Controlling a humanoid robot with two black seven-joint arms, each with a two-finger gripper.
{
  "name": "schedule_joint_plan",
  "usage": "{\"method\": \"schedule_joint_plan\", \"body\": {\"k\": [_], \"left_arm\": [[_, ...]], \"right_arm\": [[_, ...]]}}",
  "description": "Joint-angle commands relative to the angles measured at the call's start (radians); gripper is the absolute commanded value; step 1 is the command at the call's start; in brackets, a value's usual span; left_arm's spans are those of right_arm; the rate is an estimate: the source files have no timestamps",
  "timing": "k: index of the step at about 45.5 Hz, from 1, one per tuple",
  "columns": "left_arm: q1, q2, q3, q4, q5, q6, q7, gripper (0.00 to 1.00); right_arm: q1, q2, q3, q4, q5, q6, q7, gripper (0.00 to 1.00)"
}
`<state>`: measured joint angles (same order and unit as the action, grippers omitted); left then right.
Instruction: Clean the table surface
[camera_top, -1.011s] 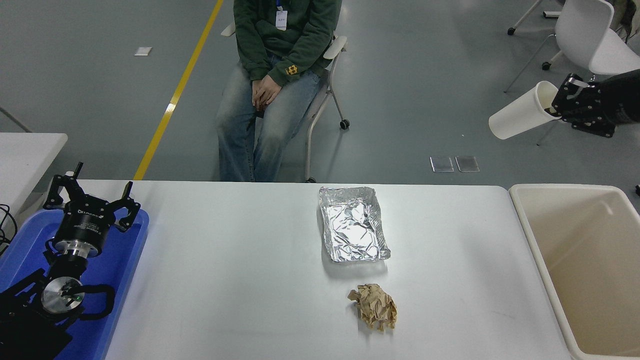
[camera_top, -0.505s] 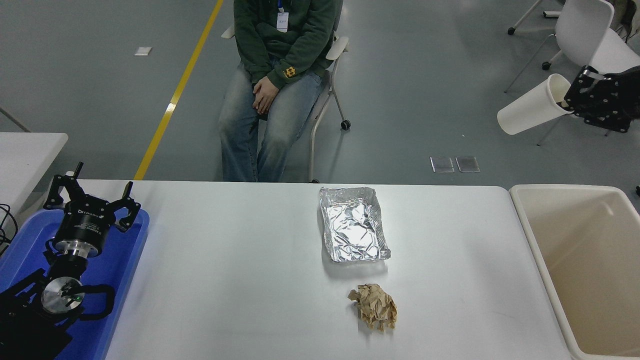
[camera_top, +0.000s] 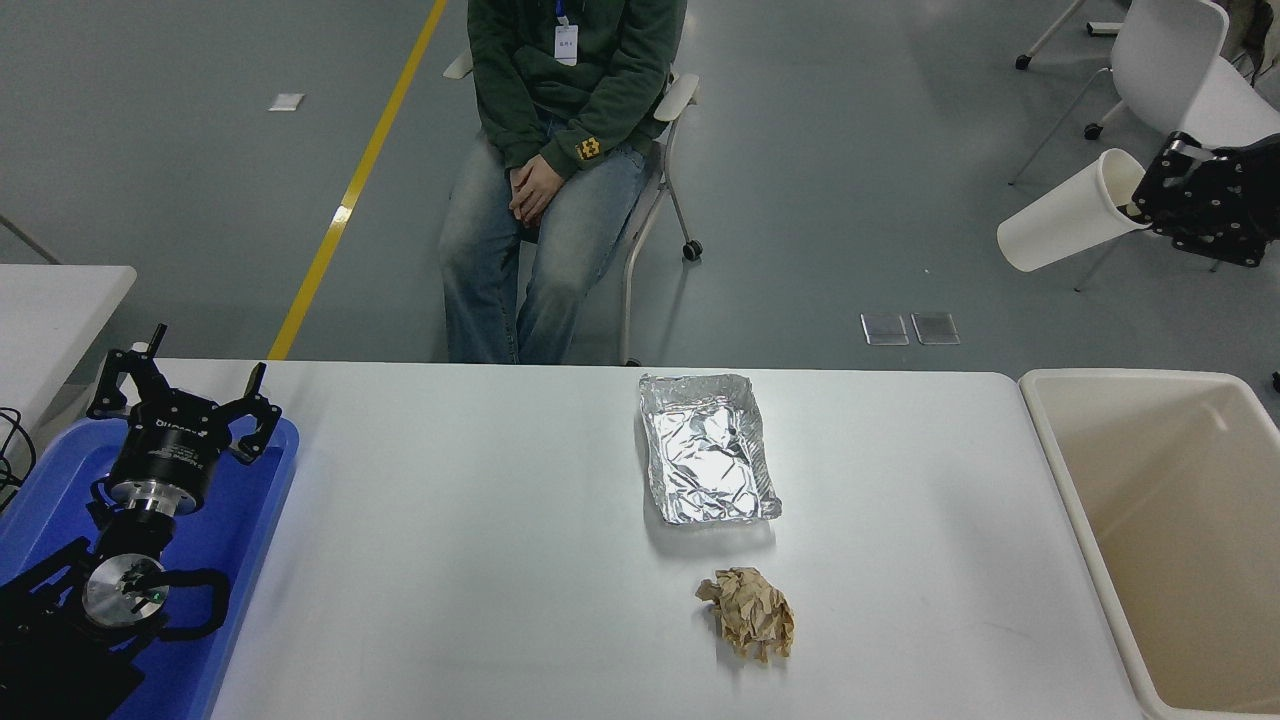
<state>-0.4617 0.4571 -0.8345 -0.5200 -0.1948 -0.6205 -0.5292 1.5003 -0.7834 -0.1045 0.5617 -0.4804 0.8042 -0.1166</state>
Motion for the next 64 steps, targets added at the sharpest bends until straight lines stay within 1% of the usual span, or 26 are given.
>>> {"method": "schedule_joint_plan", "body": {"k": [1, 14, 24, 36, 37, 45, 49, 57, 64], "left_arm": [[0.000, 0.000, 0.000, 0.000, 0.000, -0.001, 0.000, 1.00], [0.000, 0.000, 0.000, 0.000, 0.000, 0.001, 0.000, 1.00], [0.000, 0.000, 0.000, 0.000, 0.000, 0.001, 0.000, 1.00], [0.000, 0.000, 0.000, 0.000, 0.000, 0.001, 0.000, 1.00], [0.000, 0.000, 0.000, 0.000, 0.000, 0.001, 0.000, 1.00], [0.000, 0.000, 0.000, 0.000, 0.000, 0.001, 0.000, 1.00], [0.000, 0.000, 0.000, 0.000, 0.000, -0.001, 0.000, 1.00], [0.000, 0.000, 0.000, 0.000, 0.000, 0.001, 0.000, 1.00], [0.000, 0.000, 0.000, 0.000, 0.000, 0.001, 0.000, 1.00]], "right_arm": [[-0.006, -0.001, -0.003, -0.019, -0.004, -0.013, 0.000, 0.00], [-0.041, 0.009, -0.015, -0.170, -0.004, -0.051, 0.002, 0.00], [-0.107, 0.012, -0.014, -0.238, -0.004, -0.144, 0.008, 0.00], [-0.210, 0.042, -0.003, -0.266, -0.003, -0.327, 0.023, 0.00], [-0.231, 0.050, -0.001, -0.276, -0.003, -0.358, 0.029, 0.00], [-0.321, 0.093, 0.002, -0.319, 0.000, -0.487, 0.051, 0.00], [-0.362, 0.114, 0.003, -0.335, 0.000, -0.569, 0.060, 0.00], [-0.420, 0.127, 0.017, -0.352, 0.000, -0.704, 0.060, 0.00], [-0.466, 0.142, 0.020, -0.353, 0.002, -0.796, 0.060, 0.00]]}}
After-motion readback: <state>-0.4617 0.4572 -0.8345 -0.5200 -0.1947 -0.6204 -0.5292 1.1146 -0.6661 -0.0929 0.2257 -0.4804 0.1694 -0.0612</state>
